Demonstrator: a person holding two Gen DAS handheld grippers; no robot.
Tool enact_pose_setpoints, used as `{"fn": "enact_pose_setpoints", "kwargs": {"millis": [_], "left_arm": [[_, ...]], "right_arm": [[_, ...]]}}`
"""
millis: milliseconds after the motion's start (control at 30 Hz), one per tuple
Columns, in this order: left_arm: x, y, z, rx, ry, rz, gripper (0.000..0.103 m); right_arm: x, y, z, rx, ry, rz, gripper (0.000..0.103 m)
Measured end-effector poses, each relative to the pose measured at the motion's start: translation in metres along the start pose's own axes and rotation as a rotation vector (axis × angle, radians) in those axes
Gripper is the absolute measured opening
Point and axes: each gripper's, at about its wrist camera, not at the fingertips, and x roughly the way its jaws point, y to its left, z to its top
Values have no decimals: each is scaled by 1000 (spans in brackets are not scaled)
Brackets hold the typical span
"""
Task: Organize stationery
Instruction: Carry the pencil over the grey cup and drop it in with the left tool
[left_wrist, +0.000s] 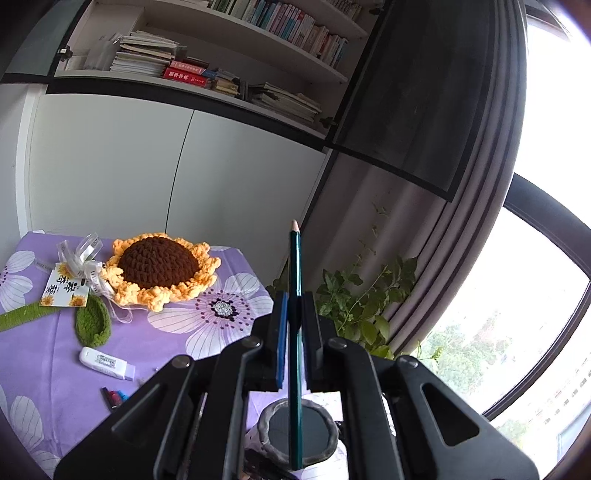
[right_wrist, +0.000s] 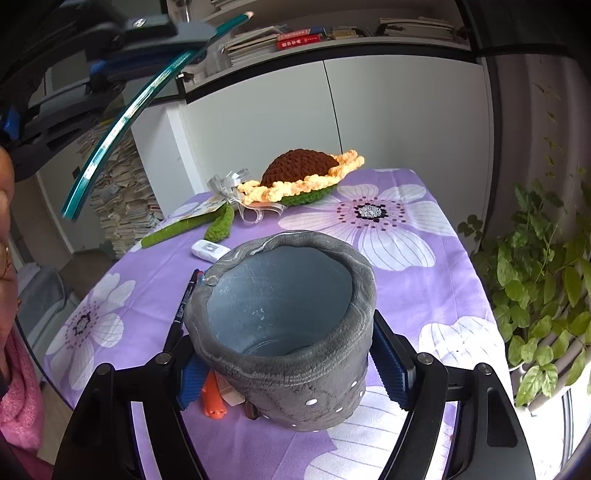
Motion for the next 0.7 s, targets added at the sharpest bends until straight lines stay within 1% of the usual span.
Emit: {"fn": "enact_pose_setpoints", "kwargs": {"millis": [167,300,400,500,600,667,700], "left_arm": [[22,-3,-8,2,-3,-25,6],[35,5,-17,-4,41,-19,5],[31,10,-19,-25,51,-39,5],[23,9,-21,-5,52,-27,5],[16,16,-24,-21,78,-30,5],[11,22,-26,-24,107,-7,17],[7,27,-28,-18,131,34,38]], "right_arm": [[0,2,1,4,6,0,78],[1,1,1,6,11,2,78],[1,1,2,9,13,1,78],[2,1,2,4,11,-2,78],[2,3,1,-6,11,-6,78],[2,5,1,-15,14,-10,78],[2,6,1,-15,15,-11,78]]}}
